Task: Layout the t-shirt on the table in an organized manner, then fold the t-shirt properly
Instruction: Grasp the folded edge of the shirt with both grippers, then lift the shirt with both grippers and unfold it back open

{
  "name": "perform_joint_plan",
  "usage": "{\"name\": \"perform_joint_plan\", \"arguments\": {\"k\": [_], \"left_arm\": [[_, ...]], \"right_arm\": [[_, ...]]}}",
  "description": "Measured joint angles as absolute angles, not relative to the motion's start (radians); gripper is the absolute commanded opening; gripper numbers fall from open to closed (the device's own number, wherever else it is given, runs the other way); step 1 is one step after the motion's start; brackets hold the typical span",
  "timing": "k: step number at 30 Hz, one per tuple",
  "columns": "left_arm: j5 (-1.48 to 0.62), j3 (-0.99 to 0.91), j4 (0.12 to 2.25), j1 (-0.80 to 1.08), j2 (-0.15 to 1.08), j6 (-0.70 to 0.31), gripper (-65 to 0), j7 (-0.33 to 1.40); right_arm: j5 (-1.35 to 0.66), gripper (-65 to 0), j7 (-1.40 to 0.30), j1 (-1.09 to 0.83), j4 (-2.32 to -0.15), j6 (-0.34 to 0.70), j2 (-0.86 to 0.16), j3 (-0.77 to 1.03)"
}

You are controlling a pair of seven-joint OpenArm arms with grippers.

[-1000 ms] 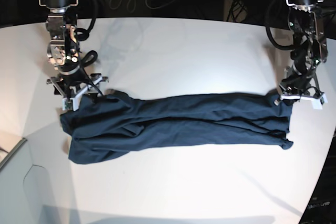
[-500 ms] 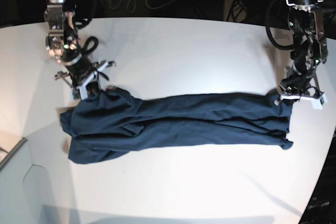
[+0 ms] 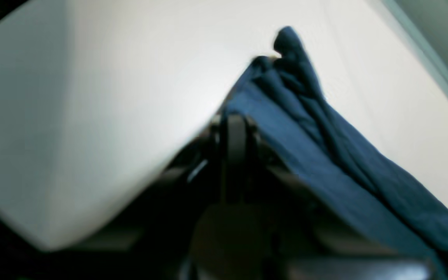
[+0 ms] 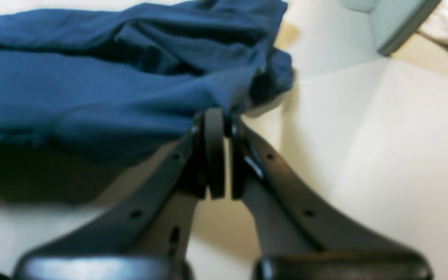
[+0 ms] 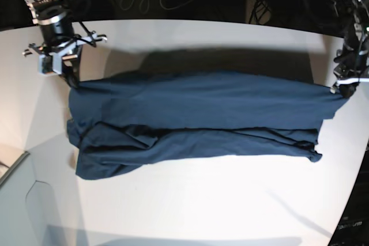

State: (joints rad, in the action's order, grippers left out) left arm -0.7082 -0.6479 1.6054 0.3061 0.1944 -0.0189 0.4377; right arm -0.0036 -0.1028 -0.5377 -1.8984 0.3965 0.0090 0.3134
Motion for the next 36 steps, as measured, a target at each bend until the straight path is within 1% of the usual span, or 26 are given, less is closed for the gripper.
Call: {"name": "perform_joint_plan", "arguments": {"k": [4, 8, 13, 17, 21, 23, 25, 29, 31, 33, 36], "left_arm": [[-0.709, -0.691, 1.63, 0.346, 0.179, -0.012, -64.8, 0.435], [-0.709, -0.694, 1.63, 0.348, 0.177, -0.013, -64.8, 0.437], [-0.708, -0.687, 1.623, 0.319, 0.176, -0.01, -64.8, 0.443], [-0.705, -0.624, 1.599, 0.208, 0.186, -0.018, -64.8, 0.431], [-0.696, -0.556, 1.528, 0.045, 0.183, -0.015, -64.8, 0.438], [-0.7, -0.519, 1.48, -0.052, 0.196, -0.015, -64.8, 0.435], [-0.695, -0.469, 1.411, -0.154, 0.21, 0.001, -64.8, 0.431], [-0.698, -0.385, 1.297, -0.347, 0.218, -0.007, -64.8, 0.438], [-0.704, -0.351, 1.227, -0.441, 0.223, -0.019, -64.8, 0.429], [-0.691, -0.316, 1.113, -0.551, 0.227, -0.002, -64.8, 0.429], [-0.696, -0.274, 0.994, -0.705, 0.222, -0.004, -64.8, 0.434]], "right_arm": [[-0.005, -65.0, -0.089, -0.615, -1.943, 0.397, 0.011, 0.313], [-0.004, -65.0, 0.005, -0.691, -1.94, 0.397, 0.011, 0.311], [-0.003, -65.0, 0.019, -0.67, -1.932, 0.397, 0.011, 0.263], [0.002, -65.0, -0.021, -0.528, -1.908, 0.4, 0.006, 0.27], [0.002, -65.0, -0.172, -0.299, -1.873, 0.448, -0.02, 0.27], [0.002, -65.0, -0.231, -0.167, -1.835, 0.452, -0.019, 0.275], [0.0, -65.0, -0.336, -0.049, -1.79, 0.471, -0.044, 0.268], [0.005, -65.0, -0.442, 0.176, -1.704, 0.456, -0.071, 0.274], [-0.008, -65.0, -0.46, 0.274, -1.647, 0.459, -0.096, 0.267], [0.006, -65.0, -0.485, 0.373, -1.563, 0.459, -0.121, 0.271], [0.02, -65.0, -0.484, 0.515, -1.461, 0.456, -0.159, 0.268]]}}
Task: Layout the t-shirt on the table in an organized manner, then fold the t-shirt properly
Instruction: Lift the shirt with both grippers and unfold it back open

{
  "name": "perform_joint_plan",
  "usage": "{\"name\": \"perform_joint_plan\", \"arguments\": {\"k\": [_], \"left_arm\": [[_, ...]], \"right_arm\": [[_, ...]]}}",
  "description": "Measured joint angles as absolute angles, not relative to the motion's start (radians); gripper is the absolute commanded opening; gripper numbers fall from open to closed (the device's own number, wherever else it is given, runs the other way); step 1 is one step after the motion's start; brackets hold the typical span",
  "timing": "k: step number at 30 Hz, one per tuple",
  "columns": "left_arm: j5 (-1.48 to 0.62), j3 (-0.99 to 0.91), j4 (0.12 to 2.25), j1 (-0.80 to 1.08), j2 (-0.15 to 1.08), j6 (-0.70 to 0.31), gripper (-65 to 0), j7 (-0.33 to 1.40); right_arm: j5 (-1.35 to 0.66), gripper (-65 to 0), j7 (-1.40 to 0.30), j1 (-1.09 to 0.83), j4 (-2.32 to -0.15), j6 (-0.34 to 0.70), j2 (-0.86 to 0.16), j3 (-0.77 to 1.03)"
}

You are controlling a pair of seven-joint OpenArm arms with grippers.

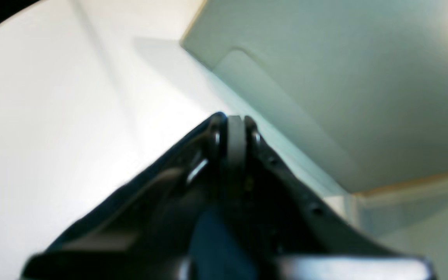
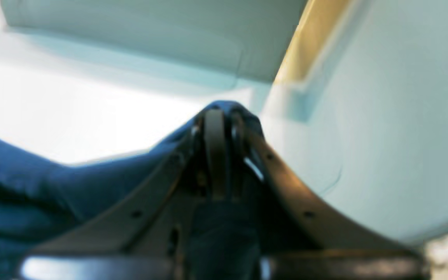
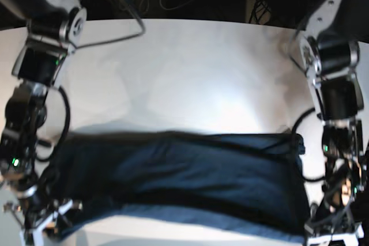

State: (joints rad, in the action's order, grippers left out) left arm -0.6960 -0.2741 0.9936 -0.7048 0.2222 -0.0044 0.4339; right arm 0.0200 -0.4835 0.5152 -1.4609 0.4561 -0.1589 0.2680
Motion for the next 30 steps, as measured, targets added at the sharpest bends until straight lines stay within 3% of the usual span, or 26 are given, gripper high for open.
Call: {"name": "perform_joint_plan", "arguments": {"k": [9, 16, 23, 30], "left_arm": [[-0.696, -0.253, 0.797, -1.077, 0.221, -0.003, -64.8, 0.429], [-0.702, -0.253, 0.831, -1.203, 0.222, -0.005, -64.8, 0.429], [-0.698, -0.26, 1.008, -1.039, 0.233, -0.002, -64.8, 0.517], [-0.702, -0.26, 1.236, -0.741, 0.258, -0.005, -64.8, 0.521]], "right_arm": [[0.039, -65.0, -0.484, 0.846, -1.324, 0.456, -0.224, 0.272], [0.03, -65.0, -0.472, 0.949, -1.351, 0.456, -0.23, 0.274], [0.032, -65.0, -0.48, 0.74, -1.475, 0.457, -0.237, 0.293], [0.029, -65.0, -0.469, 0.428, -1.687, 0.464, -0.159, 0.324]]}}
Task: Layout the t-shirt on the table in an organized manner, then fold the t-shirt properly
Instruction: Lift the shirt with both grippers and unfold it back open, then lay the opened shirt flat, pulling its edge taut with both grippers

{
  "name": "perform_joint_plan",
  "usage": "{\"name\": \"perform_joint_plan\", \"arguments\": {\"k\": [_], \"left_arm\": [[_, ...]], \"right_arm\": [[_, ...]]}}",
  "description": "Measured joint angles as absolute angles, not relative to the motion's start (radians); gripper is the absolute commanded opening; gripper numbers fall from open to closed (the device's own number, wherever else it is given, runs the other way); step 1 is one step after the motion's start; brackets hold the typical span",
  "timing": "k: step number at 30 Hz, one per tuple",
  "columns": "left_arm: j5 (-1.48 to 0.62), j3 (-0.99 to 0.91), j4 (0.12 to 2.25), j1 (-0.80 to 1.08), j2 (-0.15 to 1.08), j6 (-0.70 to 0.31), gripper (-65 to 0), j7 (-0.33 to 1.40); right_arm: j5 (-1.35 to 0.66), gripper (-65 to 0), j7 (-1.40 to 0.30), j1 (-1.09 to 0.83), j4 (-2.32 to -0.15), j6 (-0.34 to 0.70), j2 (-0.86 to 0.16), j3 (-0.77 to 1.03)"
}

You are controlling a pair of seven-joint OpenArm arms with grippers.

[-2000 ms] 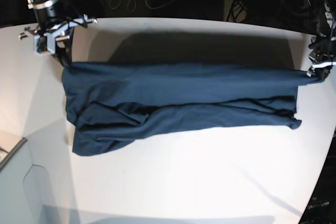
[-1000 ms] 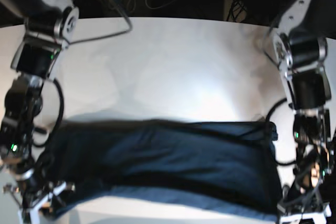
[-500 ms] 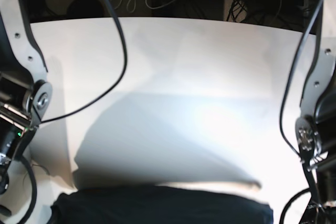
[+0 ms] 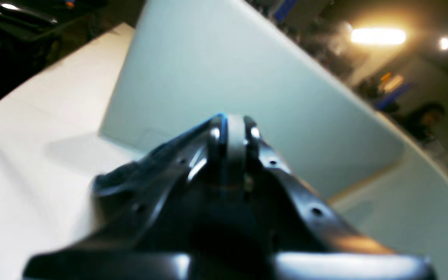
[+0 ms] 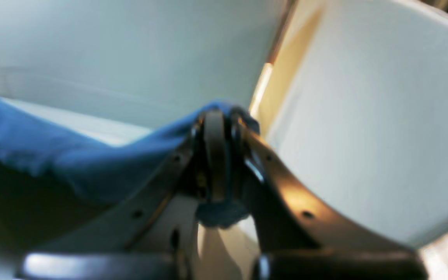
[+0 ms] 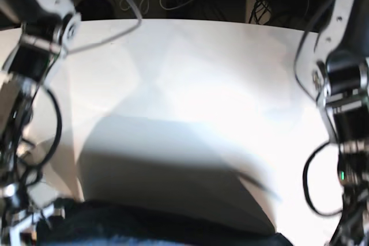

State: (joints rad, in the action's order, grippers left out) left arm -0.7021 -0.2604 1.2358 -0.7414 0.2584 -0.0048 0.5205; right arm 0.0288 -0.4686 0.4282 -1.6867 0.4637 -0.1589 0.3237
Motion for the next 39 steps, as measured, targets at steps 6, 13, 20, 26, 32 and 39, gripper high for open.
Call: {"name": "perform_joint_plan", "arguments": {"k": [6, 13, 20, 26, 32, 39], "left_arm": [[-0.799, -0.4, 1.351, -0.407, 0.254, -0.007, -64.8, 0.528], [-0.956, -0.569, 1.391, -0.081, 0.257, -0.002, -64.8, 0.524], [-1.039, -0.678, 1.495, 0.14, 0.274, -0.013, -64.8, 0.513], [-1.043, -0.675, 1.48, 0.24, 0.262, -0.011, -64.8, 0.527], [-1.045, -0.675, 1.48, 0.301, 0.26, -0.008, -64.8, 0.518], [-1.044, -0.675, 1.48, 0.357, 0.266, -0.008, -64.8, 0.516]], "right_arm": [[0.028, -65.0, -0.35, 0.121, -1.856, 0.465, -0.077, 0.371], [0.029, -65.0, -0.126, -0.236, -1.946, 0.464, 0.02, 0.387], [0.032, -65.0, 0.083, -0.494, -1.928, 0.466, 0.07, 0.386], [0.033, -65.0, 0.196, -0.594, -1.834, 0.466, 0.094, 0.385], [0.032, -65.0, 0.313, -0.645, -1.735, 0.465, 0.094, 0.385], [0.033, -65.0, 0.406, -0.685, -1.681, 0.464, 0.094, 0.385]]}}
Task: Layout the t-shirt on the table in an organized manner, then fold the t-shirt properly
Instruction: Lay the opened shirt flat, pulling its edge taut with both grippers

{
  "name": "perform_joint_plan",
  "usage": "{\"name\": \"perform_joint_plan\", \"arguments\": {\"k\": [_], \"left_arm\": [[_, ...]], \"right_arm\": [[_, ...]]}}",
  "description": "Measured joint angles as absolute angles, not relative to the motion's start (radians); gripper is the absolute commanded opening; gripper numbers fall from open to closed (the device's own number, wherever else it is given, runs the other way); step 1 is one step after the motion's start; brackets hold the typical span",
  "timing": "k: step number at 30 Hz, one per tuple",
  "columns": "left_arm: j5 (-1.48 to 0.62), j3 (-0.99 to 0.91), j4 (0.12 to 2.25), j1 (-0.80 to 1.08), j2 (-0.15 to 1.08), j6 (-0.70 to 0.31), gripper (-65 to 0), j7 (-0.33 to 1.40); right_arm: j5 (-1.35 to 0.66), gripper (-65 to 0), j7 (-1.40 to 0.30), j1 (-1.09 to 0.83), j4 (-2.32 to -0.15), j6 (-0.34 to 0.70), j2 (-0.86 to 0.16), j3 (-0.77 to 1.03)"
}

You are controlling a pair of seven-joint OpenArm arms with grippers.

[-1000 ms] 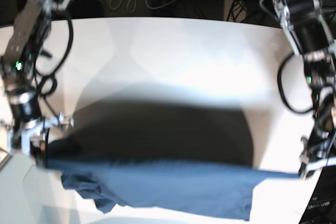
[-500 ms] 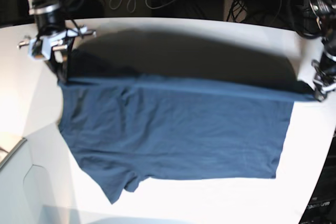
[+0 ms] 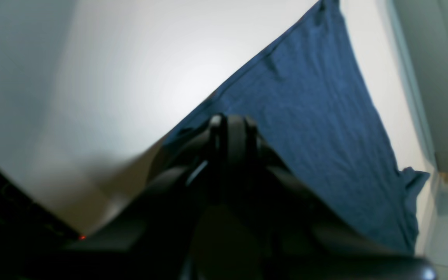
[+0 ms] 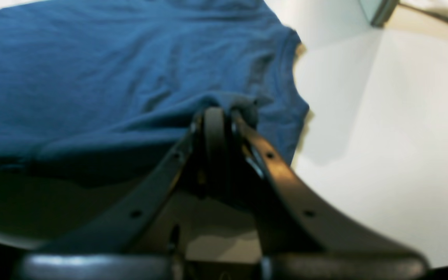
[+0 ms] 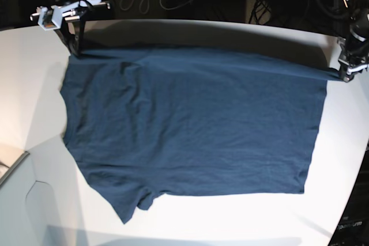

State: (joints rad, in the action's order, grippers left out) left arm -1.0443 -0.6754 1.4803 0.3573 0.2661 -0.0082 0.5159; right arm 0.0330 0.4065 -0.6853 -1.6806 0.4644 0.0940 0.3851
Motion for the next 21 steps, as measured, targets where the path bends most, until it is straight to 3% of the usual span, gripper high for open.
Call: {"name": "perform_joint_plan", "arguments": {"k": [10, 21], "left_arm": [[-1.045, -0.675, 1.48, 0.416, 0.263, -0.011, -64.8, 0.519], [-1.042, -0.673, 1.322, 0.421, 0.266, -0.011, -64.8, 0.52]], "right_arm": [[0.031, -65.0, 0.563, -0.798, -1.613, 0.464, 0.121, 0.357], [0.029, -65.0, 0.765, -0.813, -1.347, 0.464, 0.117, 0.35]]}}
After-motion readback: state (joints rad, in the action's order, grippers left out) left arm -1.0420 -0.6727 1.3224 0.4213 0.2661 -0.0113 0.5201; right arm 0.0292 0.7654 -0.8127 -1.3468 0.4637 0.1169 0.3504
